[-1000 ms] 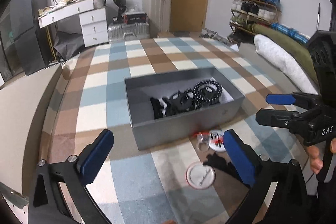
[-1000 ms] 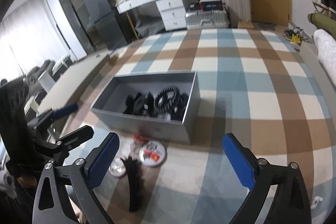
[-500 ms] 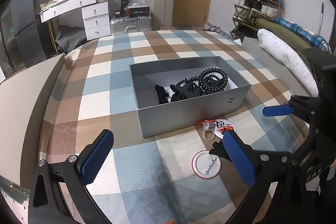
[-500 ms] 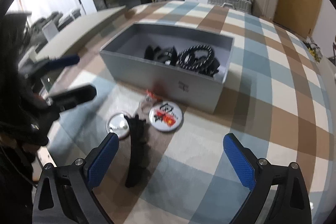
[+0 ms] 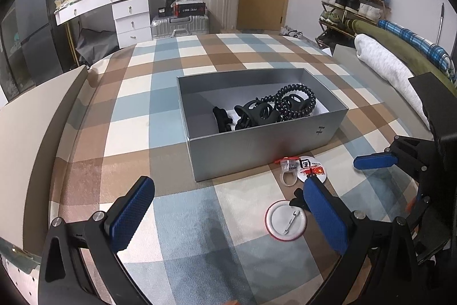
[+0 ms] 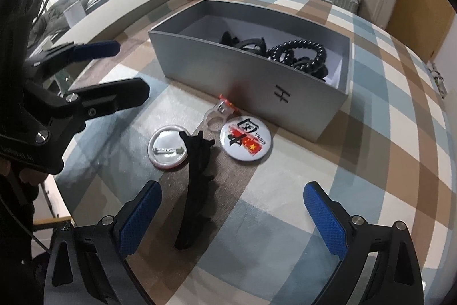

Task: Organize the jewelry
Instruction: 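Reach the right tool to the black comb headband and grasp it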

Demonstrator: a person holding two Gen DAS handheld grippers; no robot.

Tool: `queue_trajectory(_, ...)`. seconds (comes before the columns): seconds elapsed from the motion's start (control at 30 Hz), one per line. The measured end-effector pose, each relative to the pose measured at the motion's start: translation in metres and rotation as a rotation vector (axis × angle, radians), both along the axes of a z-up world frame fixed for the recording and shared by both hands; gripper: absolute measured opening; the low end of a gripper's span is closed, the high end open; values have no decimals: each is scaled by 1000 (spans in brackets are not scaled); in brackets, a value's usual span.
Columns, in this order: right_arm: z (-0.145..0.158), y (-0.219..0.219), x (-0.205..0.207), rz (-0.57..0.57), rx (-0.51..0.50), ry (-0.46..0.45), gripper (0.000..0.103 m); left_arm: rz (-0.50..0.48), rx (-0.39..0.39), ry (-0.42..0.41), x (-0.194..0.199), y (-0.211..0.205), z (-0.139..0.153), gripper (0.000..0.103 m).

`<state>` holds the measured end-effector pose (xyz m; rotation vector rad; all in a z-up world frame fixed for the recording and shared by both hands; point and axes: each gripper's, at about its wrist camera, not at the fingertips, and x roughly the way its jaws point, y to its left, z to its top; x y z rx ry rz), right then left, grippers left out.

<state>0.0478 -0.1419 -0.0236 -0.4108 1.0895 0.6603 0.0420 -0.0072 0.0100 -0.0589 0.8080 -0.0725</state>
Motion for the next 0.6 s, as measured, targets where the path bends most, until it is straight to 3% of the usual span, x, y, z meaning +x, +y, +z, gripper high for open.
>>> queue_trajectory(0.27,-8,-6,4,-9,-71,-12,101,-3,4,4,0,0,-1,102)
queue_trajectory(0.47,-7,-26,24,-132,-104,-72,101,-2,8,14,2,0,-4,101)
queue_trajectory(0.6,-3,-35,35,-202,-66,-82,101,-1,12,22,3,0,-6,101)
